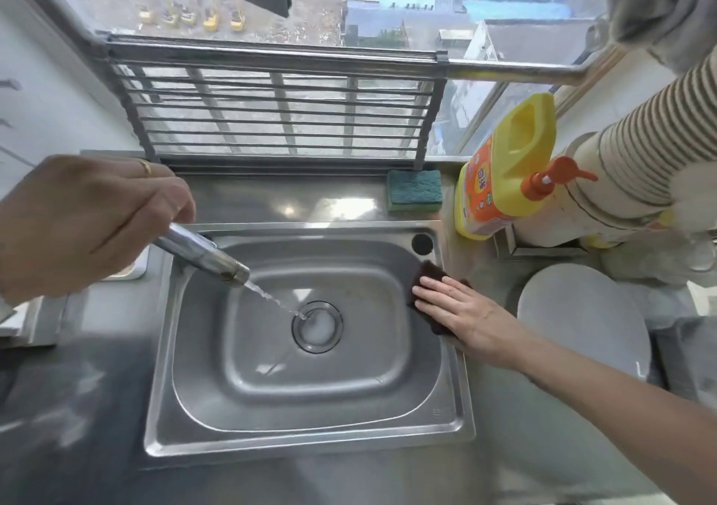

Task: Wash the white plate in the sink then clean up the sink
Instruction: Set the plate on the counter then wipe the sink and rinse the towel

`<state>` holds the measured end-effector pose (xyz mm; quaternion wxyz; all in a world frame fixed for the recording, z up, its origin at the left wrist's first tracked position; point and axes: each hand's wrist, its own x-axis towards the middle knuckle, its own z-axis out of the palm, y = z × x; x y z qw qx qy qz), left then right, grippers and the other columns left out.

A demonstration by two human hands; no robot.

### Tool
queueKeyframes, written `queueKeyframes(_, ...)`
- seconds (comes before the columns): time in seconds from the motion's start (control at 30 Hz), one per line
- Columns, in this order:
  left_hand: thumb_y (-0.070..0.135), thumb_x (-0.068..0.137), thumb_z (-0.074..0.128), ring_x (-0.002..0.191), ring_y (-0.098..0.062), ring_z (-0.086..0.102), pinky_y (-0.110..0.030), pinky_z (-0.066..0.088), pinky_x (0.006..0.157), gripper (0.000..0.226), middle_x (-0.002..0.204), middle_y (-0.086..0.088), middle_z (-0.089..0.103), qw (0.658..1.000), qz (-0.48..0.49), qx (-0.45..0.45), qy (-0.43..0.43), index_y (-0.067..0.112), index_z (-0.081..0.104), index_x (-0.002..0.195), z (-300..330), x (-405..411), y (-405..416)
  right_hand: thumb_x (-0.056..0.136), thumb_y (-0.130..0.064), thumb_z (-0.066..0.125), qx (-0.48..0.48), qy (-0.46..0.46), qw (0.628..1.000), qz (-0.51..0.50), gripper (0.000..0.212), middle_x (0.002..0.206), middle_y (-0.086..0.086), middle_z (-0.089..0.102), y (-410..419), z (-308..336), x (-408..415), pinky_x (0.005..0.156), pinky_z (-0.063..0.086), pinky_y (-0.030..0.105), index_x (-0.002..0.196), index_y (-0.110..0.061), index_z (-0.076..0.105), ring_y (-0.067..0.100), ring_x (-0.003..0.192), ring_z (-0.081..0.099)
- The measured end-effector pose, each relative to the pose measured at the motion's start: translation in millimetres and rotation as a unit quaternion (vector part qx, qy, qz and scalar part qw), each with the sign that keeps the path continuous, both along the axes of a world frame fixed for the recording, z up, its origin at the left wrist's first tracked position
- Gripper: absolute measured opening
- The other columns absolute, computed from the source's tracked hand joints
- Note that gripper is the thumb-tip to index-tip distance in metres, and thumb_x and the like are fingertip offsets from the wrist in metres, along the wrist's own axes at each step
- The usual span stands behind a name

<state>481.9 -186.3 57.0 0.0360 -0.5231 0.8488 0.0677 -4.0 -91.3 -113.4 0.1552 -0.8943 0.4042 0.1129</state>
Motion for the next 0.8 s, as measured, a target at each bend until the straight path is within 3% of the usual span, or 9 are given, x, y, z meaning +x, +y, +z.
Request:
queueKeyframes(0.13, 0.038, 0.105, 0.027, 0.067, -0.03, 0.062, -0.04, 0.053, 0.062, 0.047, 0.076, 0.004, 0.064, 0.996, -0.011, -0.044, 0.077, 0.024, 0.068, 0.088, 27, -27, 17, 0.082, -0.035, 0.053, 0.069, -0.006, 0.997, -0.04, 0.037, 0.117, -0.003, 0.073, 94, -11, 39, 0.115, 0.027, 0.035, 0.108, -0.02, 0.076, 0.018, 0.12, 0.064)
queueKeyframes(0.23, 0.037, 0.108, 0.024, 0.078, -0.035, 0.067, -0.046, 0.056, 0.069, 0.05, 0.089, -0.002, 0.069, 0.992, -0.033, -0.088, 0.088, 0.019, 0.069, 0.099, 30, -32, 22, 0.08, -0.051, 0.05, 0.105, -0.021, 0.981, -0.163, 0.035, 0.091, -0.009, 0.072, 132, -17, 94, 0.099, 0.044, 0.028, 0.09, -0.026, 0.072, 0.015, 0.09, 0.07)
queueKeyframes(0.3, 0.037, 0.11, 0.025, 0.097, -0.038, 0.066, -0.051, 0.055, 0.085, 0.049, 0.11, -0.009, 0.07, 0.987, -0.021, -0.132, 0.093, 0.013, 0.068, 0.115, 26, -32, 30, 0.091, -0.043, 0.046, 0.168, 0.017, 0.958, -0.23, 0.03, 0.099, -0.001, 0.07, 128, -16, 131, 0.088, 0.05, 0.034, 0.095, -0.021, 0.066, 0.022, 0.096, 0.066)
queueKeyframes(0.37, 0.028, 0.11, 0.038, 0.118, -0.04, 0.06, -0.051, 0.049, 0.104, 0.04, 0.132, -0.017, 0.063, 0.97, 0.039, -0.196, 0.142, 0.003, 0.063, 0.128, 22, -31, 50, 0.099, -0.04, 0.04, 0.233, 0.016, 0.933, -0.272, 0.03, 0.112, 0.004, 0.067, 122, -15, 166, 0.085, 0.046, 0.036, 0.103, -0.019, 0.061, 0.026, 0.108, 0.061)
queueKeyframes(0.47, 0.011, 0.104, 0.05, 0.12, -0.052, 0.052, -0.032, 0.037, 0.116, 0.034, 0.124, -0.039, 0.055, 0.926, 0.122, -0.263, 0.241, -0.017, 0.058, 0.121, 9, -20, 103, 0.099, -0.045, 0.04, 0.297, -0.041, 0.905, -0.301, 0.034, 0.111, 0.007, 0.069, 116, -16, 239, 0.082, 0.048, 0.036, 0.099, -0.018, 0.061, 0.03, 0.106, 0.063)
queueKeyframes(0.5, 0.009, 0.102, 0.05, 0.116, -0.052, 0.052, -0.029, 0.036, 0.114, 0.031, 0.118, -0.039, 0.055, 0.925, 0.142, -0.252, 0.245, -0.018, 0.059, 0.116, -5, -15, 120, 0.099, -0.047, 0.039, 0.322, -0.067, 0.896, -0.299, 0.038, 0.109, 0.01, 0.07, 113, -15, 272, 0.082, 0.048, 0.037, 0.096, -0.017, 0.062, 0.032, 0.104, 0.064)
queueKeyframes(0.57, 0.011, 0.1, 0.052, 0.11, -0.043, 0.056, -0.039, 0.044, 0.107, 0.026, 0.115, -0.027, 0.059, 0.951, 0.162, -0.177, 0.196, -0.009, 0.065, 0.112, -49, -1, 147, 0.102, -0.046, 0.036, 0.365, -0.118, 0.878, -0.285, 0.044, 0.115, 0.017, 0.066, 101, -11, 335, 0.087, 0.046, 0.04, 0.104, -0.01, 0.062, 0.036, 0.108, 0.061)
queueKeyframes(0.67, 0.018, 0.097, 0.05, 0.106, -0.034, 0.063, -0.044, 0.053, 0.094, 0.027, 0.116, -0.011, 0.062, 0.985, 0.138, -0.026, 0.095, 0.005, 0.07, 0.11, -123, 18, 180, 0.106, -0.028, 0.025, 0.356, -0.153, 0.896, -0.215, 0.045, 0.13, 0.029, 0.049, 88, -10, 379, 0.099, 0.036, 0.048, 0.124, 0.004, 0.051, 0.043, 0.12, 0.048)
queueKeyframes(0.8, 0.023, 0.093, 0.05, 0.116, -0.033, 0.064, -0.043, 0.054, 0.098, 0.033, 0.122, -0.013, 0.063, 0.993, 0.108, 0.022, 0.053, 0.007, 0.071, 0.113, -171, 34, 197, 0.105, -0.031, 0.031, 0.384, -0.033, 0.904, -0.186, 0.039, 0.133, 0.021, 0.056, 94, -18, 312, 0.098, 0.045, 0.047, 0.123, -0.006, 0.055, 0.038, 0.123, 0.053)
